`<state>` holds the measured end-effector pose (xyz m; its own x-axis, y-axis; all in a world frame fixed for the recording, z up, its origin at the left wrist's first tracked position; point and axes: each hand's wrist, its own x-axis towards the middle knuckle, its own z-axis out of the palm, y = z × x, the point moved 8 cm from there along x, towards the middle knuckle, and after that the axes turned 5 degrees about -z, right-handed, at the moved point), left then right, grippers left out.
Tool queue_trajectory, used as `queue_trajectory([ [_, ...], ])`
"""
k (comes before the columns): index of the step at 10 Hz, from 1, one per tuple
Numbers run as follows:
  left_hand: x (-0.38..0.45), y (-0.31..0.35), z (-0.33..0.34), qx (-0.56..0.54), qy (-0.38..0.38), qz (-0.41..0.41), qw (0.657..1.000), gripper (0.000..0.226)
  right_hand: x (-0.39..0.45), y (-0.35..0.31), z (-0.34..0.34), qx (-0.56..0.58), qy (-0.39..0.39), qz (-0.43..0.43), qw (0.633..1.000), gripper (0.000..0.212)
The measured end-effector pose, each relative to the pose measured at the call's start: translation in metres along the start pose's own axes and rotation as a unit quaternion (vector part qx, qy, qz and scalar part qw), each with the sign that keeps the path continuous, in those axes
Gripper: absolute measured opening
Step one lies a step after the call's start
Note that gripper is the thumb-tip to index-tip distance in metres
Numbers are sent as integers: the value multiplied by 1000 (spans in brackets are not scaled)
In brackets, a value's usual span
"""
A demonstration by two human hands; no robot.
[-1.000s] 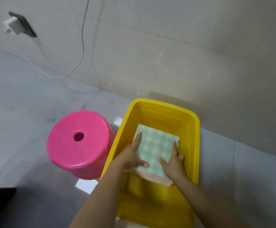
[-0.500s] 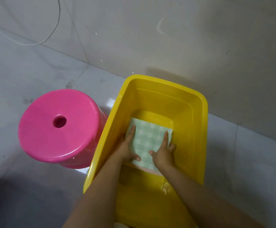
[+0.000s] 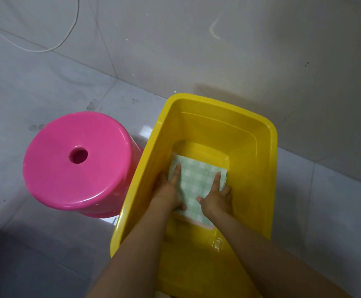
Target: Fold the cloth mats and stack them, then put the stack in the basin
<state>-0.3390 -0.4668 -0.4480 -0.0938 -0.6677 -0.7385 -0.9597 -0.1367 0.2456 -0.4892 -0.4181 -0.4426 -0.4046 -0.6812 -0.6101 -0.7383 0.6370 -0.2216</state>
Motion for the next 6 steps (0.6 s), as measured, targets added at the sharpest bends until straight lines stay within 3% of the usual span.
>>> queue_trajectory([
  [3,-36,9,-39,32,28,10,999,113,-31,-23,-46,-7,59,-50,997,93],
  [5,-97,26,-111,-14,134,38,990,83,-68,-68,-106,75,102,-160,979,74],
  [6,-142,37,-155,-53,227,82,969,73,-99,-100,-144,146,144,-246,947,63],
])
